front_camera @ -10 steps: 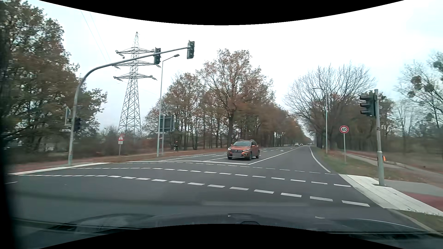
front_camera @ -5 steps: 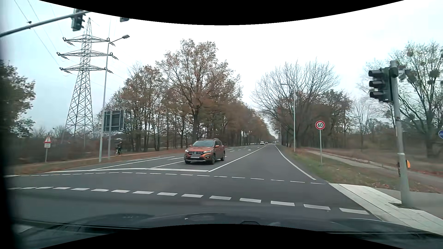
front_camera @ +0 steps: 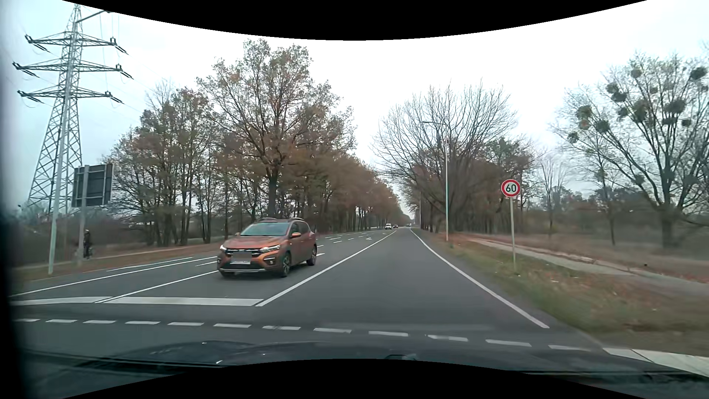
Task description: Follow the waypoints while adhering to traffic rules and regulations
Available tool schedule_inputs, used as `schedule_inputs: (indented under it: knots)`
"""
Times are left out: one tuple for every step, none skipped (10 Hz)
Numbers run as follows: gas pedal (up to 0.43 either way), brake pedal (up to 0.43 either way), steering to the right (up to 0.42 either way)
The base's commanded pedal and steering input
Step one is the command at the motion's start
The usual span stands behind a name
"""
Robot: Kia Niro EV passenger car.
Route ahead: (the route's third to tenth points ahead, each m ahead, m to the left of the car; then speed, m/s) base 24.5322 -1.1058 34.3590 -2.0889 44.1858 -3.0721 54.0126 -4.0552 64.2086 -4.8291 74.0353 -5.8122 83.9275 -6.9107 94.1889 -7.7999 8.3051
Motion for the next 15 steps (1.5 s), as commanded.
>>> schedule_inputs:
  knots:
    - [0.390,0.000,0.053]
    - [0.390,0.000,0.045]
    - [0.390,0.000,0.040]
    - [0.390,0.000,0.037]
    - [0.390,0.000,0.034]
    - [0.390,0.000,0.029]
    - [0.390,0.000,0.024]
    - [0.390,0.000,0.019]
    - [0.390,0.000,0.011]
    - [0.390,0.000,0.007]
    - [0.390,0.000,0.007]
    - [0.390,0.000,0.007]
    - [0.390,0.000,0.007]
    - [0.390,0.000,0.007]
    - [0.390,0.000,0.008]
